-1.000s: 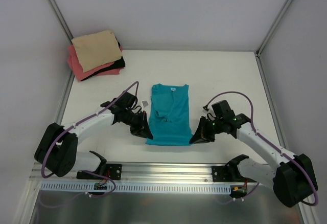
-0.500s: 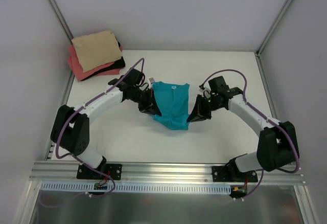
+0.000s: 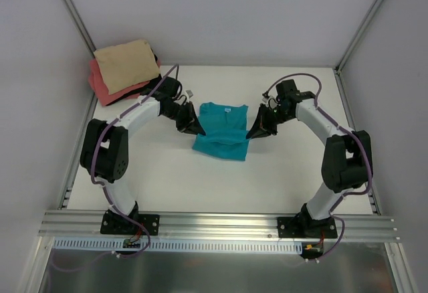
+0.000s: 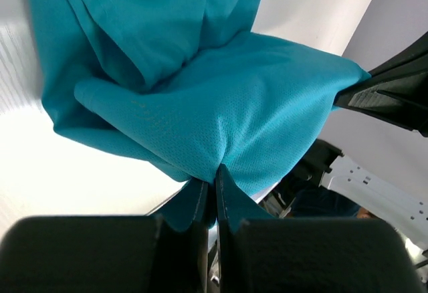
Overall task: Fold and stack the t-shirts
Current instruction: Fold the long partially folded tshirt into a neat square
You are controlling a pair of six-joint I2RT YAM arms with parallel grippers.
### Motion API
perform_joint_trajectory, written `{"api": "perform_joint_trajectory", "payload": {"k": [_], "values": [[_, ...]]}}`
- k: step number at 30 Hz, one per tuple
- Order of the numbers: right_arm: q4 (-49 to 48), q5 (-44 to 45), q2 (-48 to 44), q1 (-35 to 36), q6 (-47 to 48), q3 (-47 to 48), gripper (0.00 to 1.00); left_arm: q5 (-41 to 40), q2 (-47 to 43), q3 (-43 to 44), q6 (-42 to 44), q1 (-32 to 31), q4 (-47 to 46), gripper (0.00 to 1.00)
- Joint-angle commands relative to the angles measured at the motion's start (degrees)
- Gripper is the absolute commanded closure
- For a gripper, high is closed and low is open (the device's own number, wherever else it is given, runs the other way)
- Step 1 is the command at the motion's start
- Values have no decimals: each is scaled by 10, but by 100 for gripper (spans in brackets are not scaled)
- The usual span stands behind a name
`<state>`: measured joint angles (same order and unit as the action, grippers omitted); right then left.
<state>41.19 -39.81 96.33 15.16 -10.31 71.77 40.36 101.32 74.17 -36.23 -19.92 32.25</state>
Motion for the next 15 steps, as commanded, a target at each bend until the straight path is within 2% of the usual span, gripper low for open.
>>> {"api": "perform_joint_trajectory", "payload": {"k": [1,11,15], "values": [[29,-19,28,-12,20,63,100,25,25,47,19,14,12,100],[49,-33,143,-25,6,218,100,78,153,198,-15,35,6,100],[43,-42,207,-29,-7,284,100,113,201,236,-61,45,-33,100]]}}
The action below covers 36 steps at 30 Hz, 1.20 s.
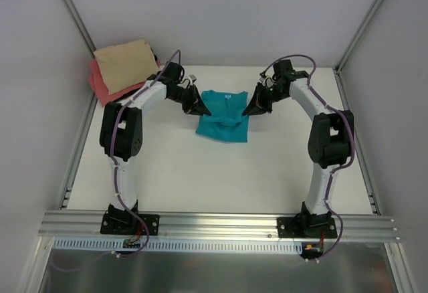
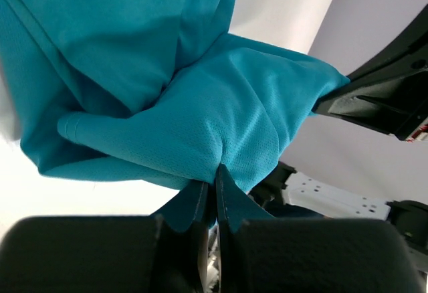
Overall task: Fold and stack the t-shirts
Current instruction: Fold the long partially folded tshirt into a neat square
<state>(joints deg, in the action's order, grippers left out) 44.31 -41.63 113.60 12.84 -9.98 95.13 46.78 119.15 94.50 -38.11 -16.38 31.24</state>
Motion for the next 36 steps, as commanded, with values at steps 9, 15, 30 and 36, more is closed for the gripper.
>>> {"api": "perform_joint_trajectory", "payload": {"k": [9,15,30,36], "values": [[-3,-43,126,-20,-53,175,100,86,100,139,-99,45,-66,100],[-48,-55,152,-27,-85,207,100,95,100,151,-164,64,-165,100],[-105,-64,114,-38,-121,174,100,124,65,97,-188,66,-231,100],[-116,-63,44,-31,-113,71,100,132,16,2,-168,62,-245,100]]}}
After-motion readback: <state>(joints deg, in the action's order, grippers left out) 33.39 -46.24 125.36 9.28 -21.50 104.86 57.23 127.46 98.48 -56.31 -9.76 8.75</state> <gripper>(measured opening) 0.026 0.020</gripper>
